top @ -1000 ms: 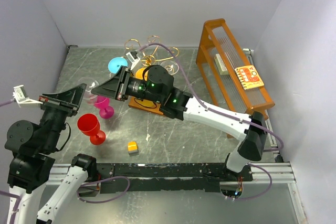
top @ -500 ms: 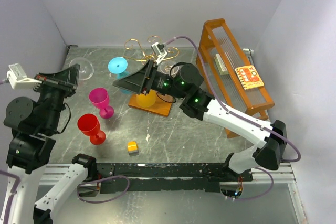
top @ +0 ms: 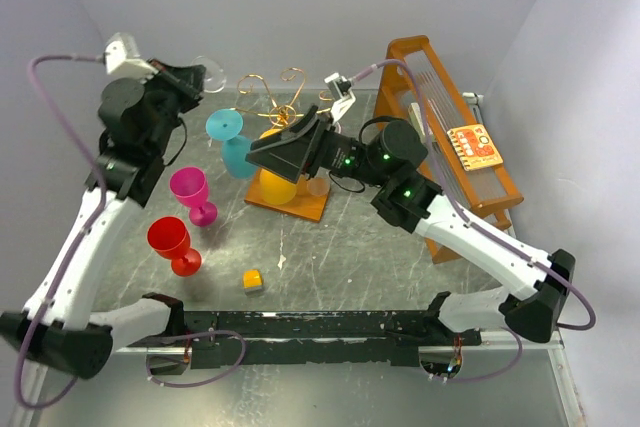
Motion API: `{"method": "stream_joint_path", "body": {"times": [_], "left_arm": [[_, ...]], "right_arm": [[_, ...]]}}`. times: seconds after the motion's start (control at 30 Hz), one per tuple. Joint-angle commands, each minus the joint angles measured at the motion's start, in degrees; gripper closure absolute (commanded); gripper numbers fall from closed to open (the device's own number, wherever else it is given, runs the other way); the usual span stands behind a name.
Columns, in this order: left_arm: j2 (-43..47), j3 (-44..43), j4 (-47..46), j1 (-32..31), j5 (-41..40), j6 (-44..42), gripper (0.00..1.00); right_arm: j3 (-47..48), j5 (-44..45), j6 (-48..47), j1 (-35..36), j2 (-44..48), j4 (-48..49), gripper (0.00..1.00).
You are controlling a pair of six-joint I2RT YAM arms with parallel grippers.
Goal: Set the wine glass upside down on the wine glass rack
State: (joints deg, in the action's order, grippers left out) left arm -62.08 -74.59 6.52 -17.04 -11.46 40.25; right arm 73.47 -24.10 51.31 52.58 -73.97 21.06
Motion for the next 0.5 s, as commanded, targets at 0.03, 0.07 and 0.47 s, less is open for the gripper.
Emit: {"method": "stream_joint_path", "body": {"times": [0.03, 0.07, 0.47], "left_arm": [[-6.23, -3.63, -9.67, 0.16, 6.74, -0.80, 0.93], [-6.80, -3.23, -10.72, 0.21, 7.22, -0.68, 0.93], [-7.98, 0.67, -12.92, 0.42, 14.25, 4.58, 0.93]], "right_arm": [[1.22, -0.32, -4.25, -0.32, 2.74, -4.05, 0.40], [0.85, -0.19, -4.24, -0.29, 3.21, -4.12, 0.40], [-3.22, 1.69, -4.64, -0.35, 7.18, -4.75, 0.40]]}}
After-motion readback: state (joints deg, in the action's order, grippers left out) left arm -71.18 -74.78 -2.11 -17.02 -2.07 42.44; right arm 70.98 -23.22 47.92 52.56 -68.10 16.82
